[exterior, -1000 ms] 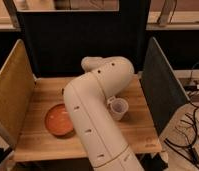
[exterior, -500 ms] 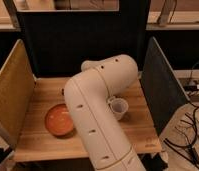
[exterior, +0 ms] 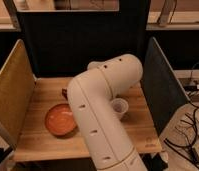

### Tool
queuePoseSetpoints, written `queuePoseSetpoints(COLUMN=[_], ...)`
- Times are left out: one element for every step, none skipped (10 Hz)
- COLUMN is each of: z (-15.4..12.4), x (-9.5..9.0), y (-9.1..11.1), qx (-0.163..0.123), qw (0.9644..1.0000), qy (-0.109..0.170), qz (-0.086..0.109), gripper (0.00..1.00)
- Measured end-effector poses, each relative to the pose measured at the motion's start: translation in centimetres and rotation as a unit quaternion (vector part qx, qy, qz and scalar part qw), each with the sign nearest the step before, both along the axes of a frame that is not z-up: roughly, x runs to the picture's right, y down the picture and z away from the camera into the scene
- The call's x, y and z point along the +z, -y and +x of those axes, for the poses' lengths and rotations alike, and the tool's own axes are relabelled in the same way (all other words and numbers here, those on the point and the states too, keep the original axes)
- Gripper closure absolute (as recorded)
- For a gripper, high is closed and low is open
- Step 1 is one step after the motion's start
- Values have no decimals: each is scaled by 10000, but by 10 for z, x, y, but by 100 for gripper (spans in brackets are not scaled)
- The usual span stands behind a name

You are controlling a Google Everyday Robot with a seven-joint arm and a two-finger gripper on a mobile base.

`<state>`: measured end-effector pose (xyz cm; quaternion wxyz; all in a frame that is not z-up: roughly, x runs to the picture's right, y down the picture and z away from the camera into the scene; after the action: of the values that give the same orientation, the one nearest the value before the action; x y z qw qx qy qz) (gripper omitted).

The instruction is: Wipe the white sponge on the table

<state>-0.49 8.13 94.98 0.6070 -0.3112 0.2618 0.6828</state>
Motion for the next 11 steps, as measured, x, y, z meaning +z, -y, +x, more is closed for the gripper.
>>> queuePoseSetpoints(z=[12,24,33,34,32,24,17,8,-6,-16,-29], x=[2,5,9,15,21,30,36,40,46,48,48], y=[7,11,14,15,18,23,28,34,41,45,49], qx=[9,3,14,12,18,-12,-73,-116,-172,-200,-236], qw=[9998,9994,9988,9985,9985,9986,9988,9990,9992,9992,9992], qy=[-165,-334,-482,-538,-545,-504,-456,-386,-273,-182,-42], qz=[59,83,94,82,95,131,165,200,249,280,309], gripper=[100,100,100,100,100,100,100,100,100,100,100])
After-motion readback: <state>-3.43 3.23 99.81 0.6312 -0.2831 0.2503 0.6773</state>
